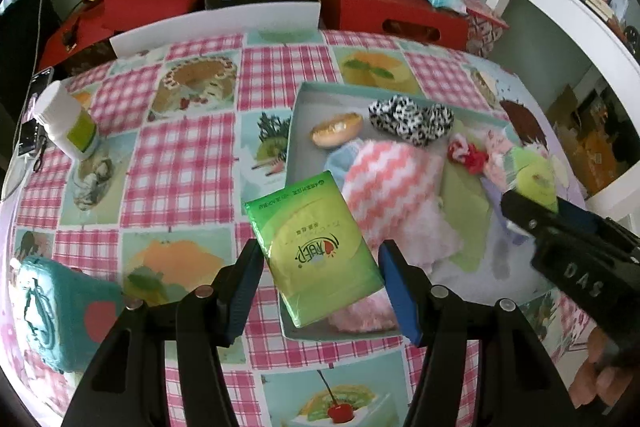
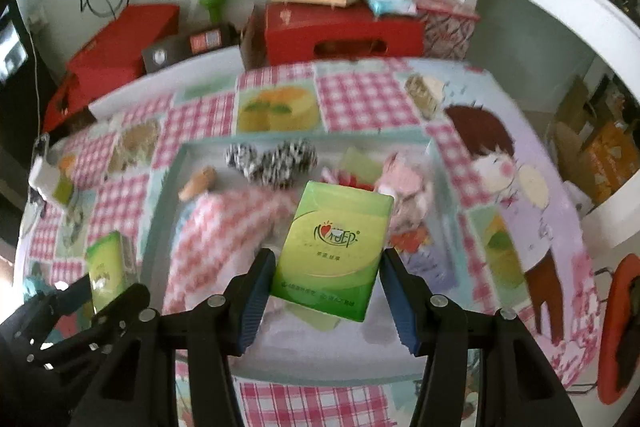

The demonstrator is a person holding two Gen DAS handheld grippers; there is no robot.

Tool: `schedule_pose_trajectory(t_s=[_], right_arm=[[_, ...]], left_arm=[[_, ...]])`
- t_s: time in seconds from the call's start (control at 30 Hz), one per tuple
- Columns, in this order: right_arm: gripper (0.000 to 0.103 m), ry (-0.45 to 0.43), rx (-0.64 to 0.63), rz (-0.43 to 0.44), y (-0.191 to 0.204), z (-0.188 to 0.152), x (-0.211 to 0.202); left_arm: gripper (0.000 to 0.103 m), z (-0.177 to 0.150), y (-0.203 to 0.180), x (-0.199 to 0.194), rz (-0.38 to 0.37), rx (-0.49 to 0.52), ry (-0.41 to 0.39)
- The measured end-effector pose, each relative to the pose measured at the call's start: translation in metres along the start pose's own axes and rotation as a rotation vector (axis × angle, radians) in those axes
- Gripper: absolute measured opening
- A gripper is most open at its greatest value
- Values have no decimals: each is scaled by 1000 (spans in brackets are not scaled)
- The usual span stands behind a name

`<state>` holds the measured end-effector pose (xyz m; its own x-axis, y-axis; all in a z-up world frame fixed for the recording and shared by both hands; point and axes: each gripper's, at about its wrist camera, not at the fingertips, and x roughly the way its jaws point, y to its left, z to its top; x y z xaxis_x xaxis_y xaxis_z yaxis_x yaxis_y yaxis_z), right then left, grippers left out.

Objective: Organize soft objects
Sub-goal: 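Carry both green tissue packs over the white tray with both tools, then lower and release both green tissue packs into the tray with both tools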

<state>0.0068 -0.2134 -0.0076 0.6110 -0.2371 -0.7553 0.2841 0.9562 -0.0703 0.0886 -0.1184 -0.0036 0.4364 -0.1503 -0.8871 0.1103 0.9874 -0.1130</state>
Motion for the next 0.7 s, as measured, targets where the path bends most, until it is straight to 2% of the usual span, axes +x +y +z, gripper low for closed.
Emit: schedule_pose_trajectory(t_s=[0.3, 0.7], right_arm=[[57, 103, -26, 12, 7, -16, 34], [57, 168, -30, -2, 4, -24, 50]], left_arm=[[61, -10, -3, 20, -3, 26, 36], [61, -16, -15, 33, -22, 77, 52]])
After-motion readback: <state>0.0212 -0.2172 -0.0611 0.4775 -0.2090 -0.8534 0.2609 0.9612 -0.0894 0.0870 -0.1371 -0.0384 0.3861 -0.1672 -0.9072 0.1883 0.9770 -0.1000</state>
